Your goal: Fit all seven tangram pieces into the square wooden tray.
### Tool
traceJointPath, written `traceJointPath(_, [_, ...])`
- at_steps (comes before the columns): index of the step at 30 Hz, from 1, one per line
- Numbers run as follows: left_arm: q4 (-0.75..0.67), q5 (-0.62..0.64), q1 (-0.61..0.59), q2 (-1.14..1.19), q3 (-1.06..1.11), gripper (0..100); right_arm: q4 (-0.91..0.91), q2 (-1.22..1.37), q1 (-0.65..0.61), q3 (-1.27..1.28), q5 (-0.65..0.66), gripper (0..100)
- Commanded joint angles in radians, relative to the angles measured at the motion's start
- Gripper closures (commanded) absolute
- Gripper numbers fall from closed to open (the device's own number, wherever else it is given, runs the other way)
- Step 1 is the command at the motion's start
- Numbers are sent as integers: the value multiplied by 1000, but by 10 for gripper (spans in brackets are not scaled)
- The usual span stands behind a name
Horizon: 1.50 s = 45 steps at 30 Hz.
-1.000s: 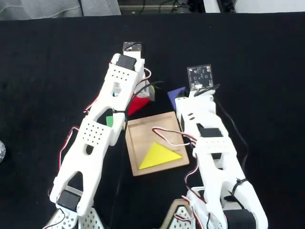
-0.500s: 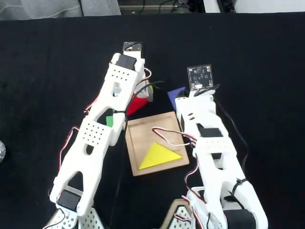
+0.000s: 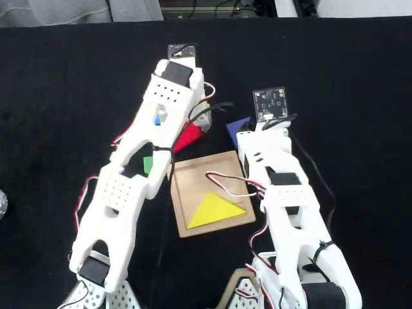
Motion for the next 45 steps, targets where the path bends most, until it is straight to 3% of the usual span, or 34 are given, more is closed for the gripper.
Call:
traceJointPath(1, [-17,-6,-16,-160,68,787,-21,-41,25,-10,9,983])
traceJointPath(4, [-60,-126,-48,-137,79,701,-21,-41,23,-10,9,983])
traceJointPath(8, [-98,-133,-64,-44,108,600,-21,-38,23,-10,9,983])
traceJointPath(13, [-183,-149,-77,35,108,604,-21,-36,21,-12,9,983])
traceJointPath(18, [-190,-249,-74,87,108,605,-21,-36,21,-12,9,983])
traceJointPath(34, [-210,-247,-79,124,111,605,-21,-36,21,-12,9,983])
traceJointPath(40, [-233,-256,-74,124,116,718,-21,-36,21,-10,9,983])
traceJointPath(45, [-230,-255,-74,124,116,725,-21,-36,21,-10,9,983])
